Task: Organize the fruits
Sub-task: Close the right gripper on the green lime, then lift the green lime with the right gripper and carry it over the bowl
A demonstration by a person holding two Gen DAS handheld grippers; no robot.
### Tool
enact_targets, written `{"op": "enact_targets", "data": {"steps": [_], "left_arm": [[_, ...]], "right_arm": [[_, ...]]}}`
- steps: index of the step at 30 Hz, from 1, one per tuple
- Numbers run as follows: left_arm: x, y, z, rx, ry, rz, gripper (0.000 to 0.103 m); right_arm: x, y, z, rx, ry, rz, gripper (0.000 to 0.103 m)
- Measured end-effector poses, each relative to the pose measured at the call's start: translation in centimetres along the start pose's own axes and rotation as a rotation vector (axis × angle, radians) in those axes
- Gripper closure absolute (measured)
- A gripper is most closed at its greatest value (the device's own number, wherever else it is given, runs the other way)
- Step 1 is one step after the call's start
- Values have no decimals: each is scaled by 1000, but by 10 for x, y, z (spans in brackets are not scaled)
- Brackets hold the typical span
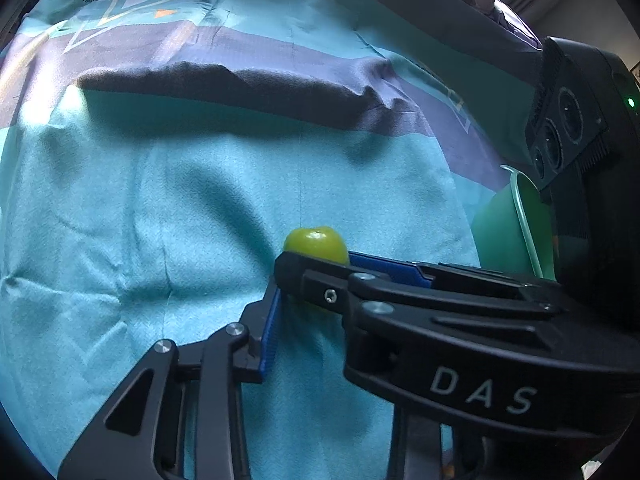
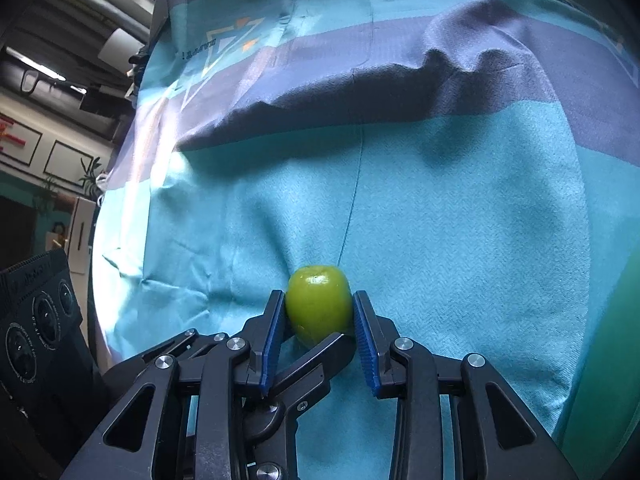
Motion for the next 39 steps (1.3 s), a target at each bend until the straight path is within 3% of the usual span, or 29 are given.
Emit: {"op": "enact_targets", "data": {"steps": [21,39], "left_arm": [[-17,58,-4,-126,-120,32,71],[-44,85,-5,-213,-212,27,73]], "right_arm": [[26,40,-10,-167,30,32,66],[39,76,-23,-315,34,42,66]]}}
Point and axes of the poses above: each gripper's, at about its wrist camera, not at the fingertips, and y roughly against the way its jaws point, x to its left, z to its top, the point moved 5 cm from there along -y, roughly the way its jaws point, and after that the axes turned 4 degrees about -y, right-handed, at the moved point
